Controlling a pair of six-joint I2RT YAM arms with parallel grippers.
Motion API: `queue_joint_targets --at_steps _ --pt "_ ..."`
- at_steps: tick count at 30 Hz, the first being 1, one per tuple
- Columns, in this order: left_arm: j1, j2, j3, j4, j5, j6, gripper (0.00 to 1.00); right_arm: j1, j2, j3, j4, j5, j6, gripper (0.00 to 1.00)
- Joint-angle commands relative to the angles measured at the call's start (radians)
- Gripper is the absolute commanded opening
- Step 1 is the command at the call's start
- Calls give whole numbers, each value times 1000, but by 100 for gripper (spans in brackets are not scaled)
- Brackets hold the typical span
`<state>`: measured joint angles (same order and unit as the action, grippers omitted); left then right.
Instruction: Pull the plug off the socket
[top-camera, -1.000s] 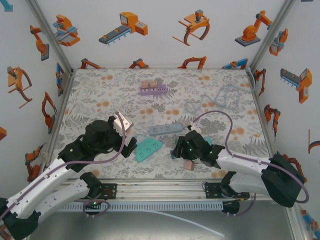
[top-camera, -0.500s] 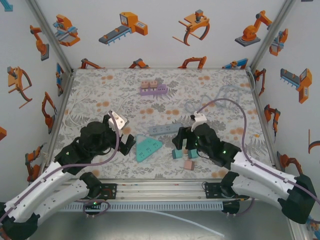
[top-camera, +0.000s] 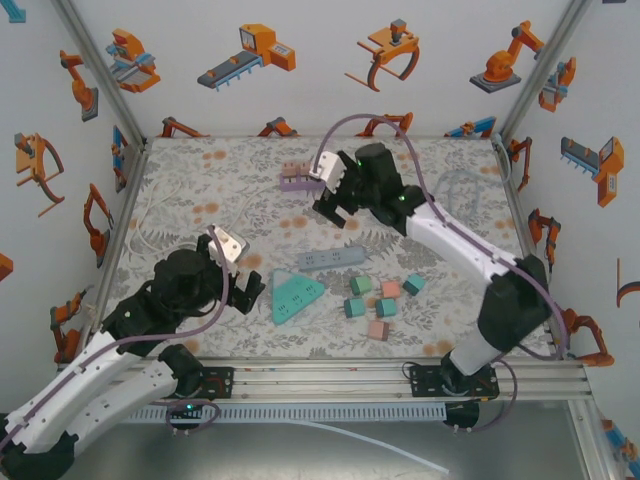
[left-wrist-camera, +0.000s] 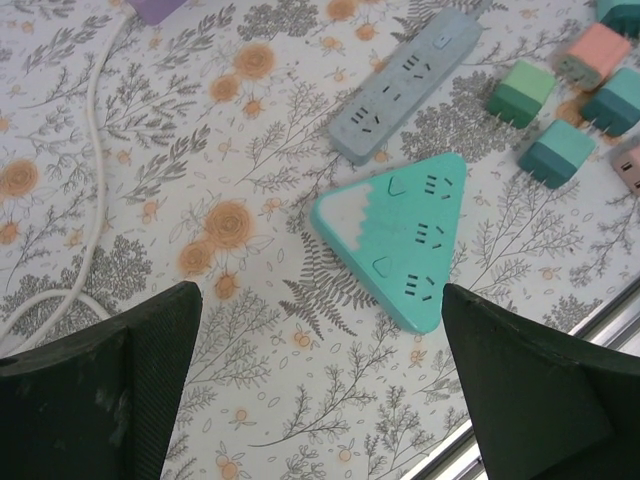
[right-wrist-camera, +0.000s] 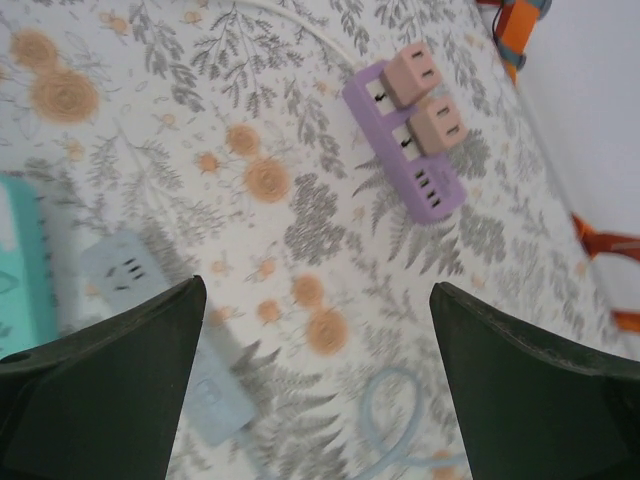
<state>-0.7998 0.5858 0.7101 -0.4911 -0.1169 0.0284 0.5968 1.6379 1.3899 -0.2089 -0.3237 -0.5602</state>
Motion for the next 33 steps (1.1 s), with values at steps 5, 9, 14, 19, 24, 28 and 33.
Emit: queue_joint_targets --at_steps 5,9,14,19,24,28,33 --pt "-4 21 -24 -58 -65 -31 97 -126 372 425 -196 -241 -186 84" --pt "-3 26 -48 -7 -62 -27 97 -171 559 620 -260 -268 -258 84" --pt "-2 42 -49 6 -98 10 97 -215 790 890 -352 -309 -335 85" --pt "1 43 -66 30 -130 47 97 -237 962 1080 -390 -317 -410 86" --pt "8 43 -91 69 -153 75 97 -252 1038 1129 -371 -332 -444 86" --pt "13 50 -81 75 -135 90 97 -254 1102 1194 -366 -380 -446 86" --pt "16 46 -78 65 -167 104 97 -255 1148 1232 -372 -406 -409 82"
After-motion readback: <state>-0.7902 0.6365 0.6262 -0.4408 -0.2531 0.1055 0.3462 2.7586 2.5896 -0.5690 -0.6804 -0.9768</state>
